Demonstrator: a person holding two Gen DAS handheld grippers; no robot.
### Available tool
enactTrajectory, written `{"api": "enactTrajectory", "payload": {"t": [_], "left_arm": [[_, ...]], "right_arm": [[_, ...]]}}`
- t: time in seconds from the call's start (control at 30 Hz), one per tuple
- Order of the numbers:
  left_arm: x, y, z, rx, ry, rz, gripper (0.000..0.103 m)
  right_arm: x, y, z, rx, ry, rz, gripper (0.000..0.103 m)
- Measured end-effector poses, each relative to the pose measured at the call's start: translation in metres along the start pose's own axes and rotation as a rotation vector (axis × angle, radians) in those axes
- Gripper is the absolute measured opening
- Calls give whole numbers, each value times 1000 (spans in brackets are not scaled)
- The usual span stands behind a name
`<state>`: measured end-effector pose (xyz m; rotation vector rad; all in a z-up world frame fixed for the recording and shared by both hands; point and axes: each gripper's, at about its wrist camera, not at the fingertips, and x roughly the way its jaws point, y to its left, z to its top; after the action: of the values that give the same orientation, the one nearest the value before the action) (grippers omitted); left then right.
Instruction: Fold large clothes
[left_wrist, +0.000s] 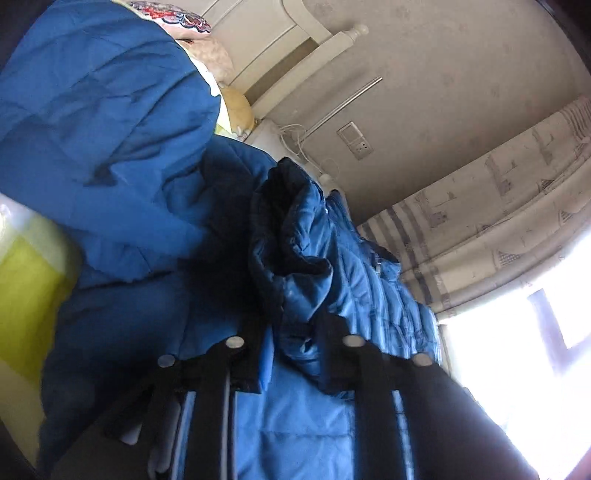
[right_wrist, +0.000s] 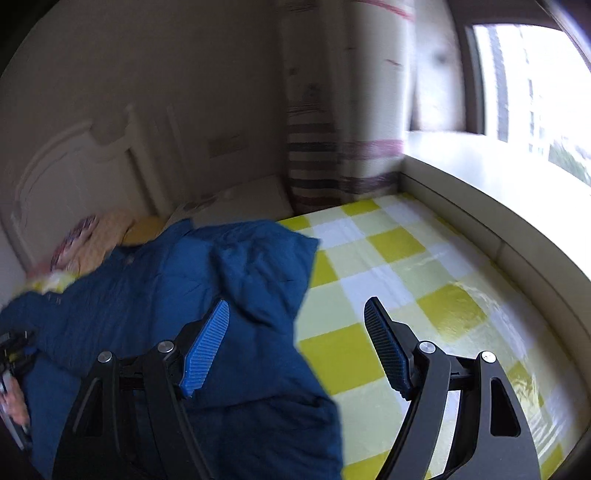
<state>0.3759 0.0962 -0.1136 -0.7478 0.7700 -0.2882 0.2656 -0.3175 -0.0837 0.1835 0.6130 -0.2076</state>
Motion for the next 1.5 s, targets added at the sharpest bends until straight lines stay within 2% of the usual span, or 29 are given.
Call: {"api": "enactTrajectory", "payload": {"t": [0.07,0.13,0.17,0.2,0.27,0.3,0.33,0.37,0.4,0.47,0.57,0.63,0.67,0.77,0.83,0.87,0.9,0.93,0.97,1.0,1.07,1.1,1.13,1.2,1.3,1.4,1.43,1.47,1.5], "left_arm": [[-2,-2,-1,7,8,-1,33],[-6,-9,-1,41,-2,18,51],[-7,-16,-1,71,-17,16,71],[-10,-19,-3,91,-24,-1,82],[-10,-25,-5,127,-29,0,83],[-8,-29,-6,153,-24,24,78],[-9,-30,-8,167,-25,36,66],[-8,-31,-8,172,-31,54,22],[-7,-31,-7,167,-30,53,16],[-18,-31,-6,144,-74,3,12],[-48,-44,-12,207,-164,-26,12],[-59,-55,-18,232,-195,-29,12],[-62,-61,-22,248,-196,-3,12],[-47,-59,-27,235,-113,162,22],[-31,-37,-29,137,-43,322,30],[-30,-29,-28,92,-36,333,35],[-36,-28,-26,47,-73,340,35],[-49,-33,-25,50,-152,402,36],[-67,-45,-26,82,-269,460,49],[-79,-55,-28,107,-349,458,69],[-100,-79,-30,169,-479,404,86],[-100,-99,-29,241,-484,370,88],[-92,-115,-26,304,-447,359,90],[-66,-138,-24,439,-302,355,101],[-18,-142,-28,526,-148,367,101],[17,-107,-39,522,-48,415,100],[24,-91,-41,491,13,418,100],[25,-84,-38,458,46,399,100],[21,-81,-37,452,31,376,100]], "right_arm": [[8,39,-2,-150,74,39,73],[24,68,-13,-240,189,126,73],[37,81,-24,-277,248,118,75],[44,89,-33,-312,247,82,75],[44,92,-35,-331,240,64,75],[44,90,-36,-318,242,76,75],[44,87,-36,-301,244,92,76],[44,83,-35,-281,246,108,76],[44,80,-34,-266,248,120,76],[44,78,-34,-258,249,126,76],[43,78,-33,-266,244,116,77],[44,79,-33,-264,244,115,77],[44,79,-33,-263,243,116,77],[44,77,-31,-258,243,118,78],[44,77,-32,-257,243,121,78],[43,77,-32,-257,241,121,78],[43,76,-32,-257,241,121,78],[44,76,-32,-256,241,123,79],[44,76,-32,-254,243,125,79],[45,75,-31,-254,246,128,79],[46,76,-31,-258,248,129,80],[46,76,-31,-258,249,130,80],[46,76,-31,-258,250,131,81],[46,76,-31,-258,250,132,81],[46,76,-32,-255,249,136,81],[45,74,-31,-240,248,153,81],[45,73,-31,-235,249,161,81],[45,72,-31,-232,250,168,81],[45,71,-31,-231,247,170,81]]}}
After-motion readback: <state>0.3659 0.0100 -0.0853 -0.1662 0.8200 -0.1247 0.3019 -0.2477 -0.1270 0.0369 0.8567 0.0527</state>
